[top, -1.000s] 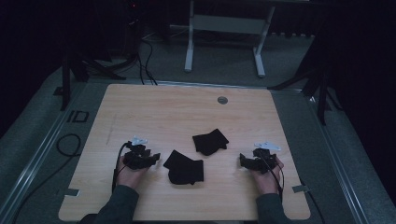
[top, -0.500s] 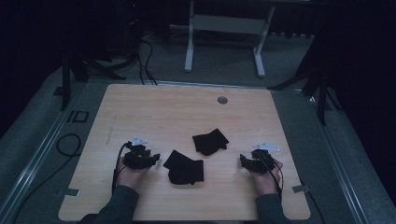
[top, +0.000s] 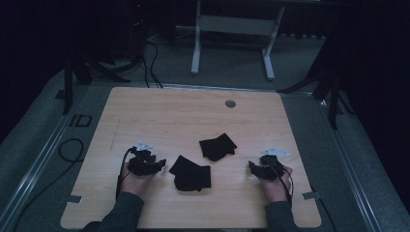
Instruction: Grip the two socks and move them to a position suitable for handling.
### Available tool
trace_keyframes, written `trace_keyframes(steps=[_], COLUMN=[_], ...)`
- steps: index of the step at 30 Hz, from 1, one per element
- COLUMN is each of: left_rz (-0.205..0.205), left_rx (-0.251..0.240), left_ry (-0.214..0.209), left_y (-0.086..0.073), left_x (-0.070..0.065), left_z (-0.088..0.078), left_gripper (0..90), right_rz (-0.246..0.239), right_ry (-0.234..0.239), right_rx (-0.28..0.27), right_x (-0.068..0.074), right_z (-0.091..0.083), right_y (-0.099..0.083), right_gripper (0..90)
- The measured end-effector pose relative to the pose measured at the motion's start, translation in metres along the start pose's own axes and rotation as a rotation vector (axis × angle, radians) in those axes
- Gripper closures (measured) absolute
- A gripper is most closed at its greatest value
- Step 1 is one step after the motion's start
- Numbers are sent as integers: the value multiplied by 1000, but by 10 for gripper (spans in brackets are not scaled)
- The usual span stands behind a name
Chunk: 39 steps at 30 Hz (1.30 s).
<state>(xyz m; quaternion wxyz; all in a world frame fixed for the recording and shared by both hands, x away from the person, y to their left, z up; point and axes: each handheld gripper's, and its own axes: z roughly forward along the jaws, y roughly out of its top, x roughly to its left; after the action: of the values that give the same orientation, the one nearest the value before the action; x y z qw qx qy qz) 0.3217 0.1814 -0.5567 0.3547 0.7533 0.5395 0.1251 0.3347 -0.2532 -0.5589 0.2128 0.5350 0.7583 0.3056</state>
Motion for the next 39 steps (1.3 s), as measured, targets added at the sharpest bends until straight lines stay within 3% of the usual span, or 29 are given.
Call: trace_keyframes(steps=[9, 14, 21, 22, 28, 30, 32, 36, 39], left_rz=[7, 9, 6, 6, -2, -2, -2, -10, -19], left_rx=[5, 4, 3, 2, 4, 4, 4, 1, 1], left_ry=[4, 6, 6, 7, 7, 10, 12, 18, 21], left_y=[0, 0, 0, 0, 0, 0, 0, 0, 0], left_x=[1, 1, 1, 1, 3, 3, 2, 2, 2], left_z=[-1, -1, -1, -1, -1, -1, -1, -1, -1], left_gripper=[530, 541, 549, 550, 569, 577, 577, 589, 599], right_rz=[-34, -104, -159, -177, -215, -233, -247, -302, -312], right_ry=[28, 69, 106, 122, 148, 178, 188, 229, 252], right_rx=[-8, -18, -18, -12, -3, 1, -3, -9, -3], right_x=[7, 19, 34, 40, 53, 64, 68, 90, 98], right_z=[-9, -16, -22, -24, -24, -24, -25, -28, -28], right_y=[5, 10, 16, 18, 20, 24, 26, 32, 33], right_gripper=[486, 627, 735, 780, 844, 876, 883, 894, 894])
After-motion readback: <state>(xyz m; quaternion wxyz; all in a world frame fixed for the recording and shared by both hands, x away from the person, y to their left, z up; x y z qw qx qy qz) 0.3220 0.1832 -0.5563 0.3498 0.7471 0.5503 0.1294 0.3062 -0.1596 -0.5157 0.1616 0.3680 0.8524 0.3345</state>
